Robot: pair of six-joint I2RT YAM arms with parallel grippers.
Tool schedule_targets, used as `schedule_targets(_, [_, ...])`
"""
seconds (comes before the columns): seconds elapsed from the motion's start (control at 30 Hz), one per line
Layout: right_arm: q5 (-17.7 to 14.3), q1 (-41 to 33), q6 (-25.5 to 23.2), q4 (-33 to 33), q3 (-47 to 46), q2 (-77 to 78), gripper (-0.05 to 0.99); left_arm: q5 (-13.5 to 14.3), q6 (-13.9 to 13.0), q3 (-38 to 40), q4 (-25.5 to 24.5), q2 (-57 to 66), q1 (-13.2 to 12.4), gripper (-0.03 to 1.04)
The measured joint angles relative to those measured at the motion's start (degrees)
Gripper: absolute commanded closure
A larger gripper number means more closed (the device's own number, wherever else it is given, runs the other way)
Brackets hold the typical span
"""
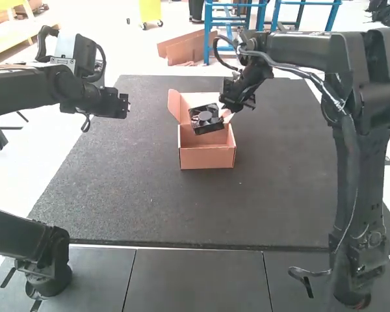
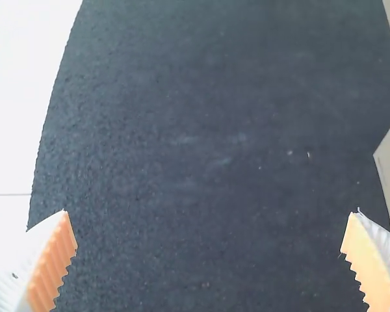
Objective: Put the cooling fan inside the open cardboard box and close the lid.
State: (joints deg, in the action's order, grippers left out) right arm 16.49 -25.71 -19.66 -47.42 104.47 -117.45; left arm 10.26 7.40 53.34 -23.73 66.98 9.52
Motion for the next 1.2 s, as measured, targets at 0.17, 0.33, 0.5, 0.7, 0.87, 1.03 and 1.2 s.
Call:
schedule_targets(0.17, [-0.1,0.0,0.7,0.2,0.8,-3.3,0.94,0.0,0.0,0.0,0.4,0.0,0.0,0.04])
schedule_targets(0.33, [-0.5,0.0,1.7,-0.2,0.8,-6.2,0.94,0.0,0.0,0.8,0.5,1.3,0.0,0.04])
schedule_targets(0.5, [-0.6,0.0,2.6,-1.0,0.9,-8.9,0.68,0.0,0.0,2.1,1.3,2.6,0.0,0.04])
schedule_targets(0.7, [1.8,0.1,4.5,-5.8,6.9,-10.4,0.08,0.0,0.0,3.2,2.6,6.1,0.0,0.04])
schedule_targets(0.87, [6.1,1.5,5.3,-5.4,9.2,-9.0,0.04,0.0,0.0,4.8,4.9,10.7,0.7,0.04])
schedule_targets(1.03, [10.5,6.6,6.7,-5.4,9.2,-5.6,0.04,0.0,0.9,8.6,7.3,15.7,2.5,0.04])
schedule_targets(1.2, [5.7,11.7,12.1,-0.7,9.2,-1.4,0.04,0.0,1.8,12.2,9.5,20.7,3.9,0.04])
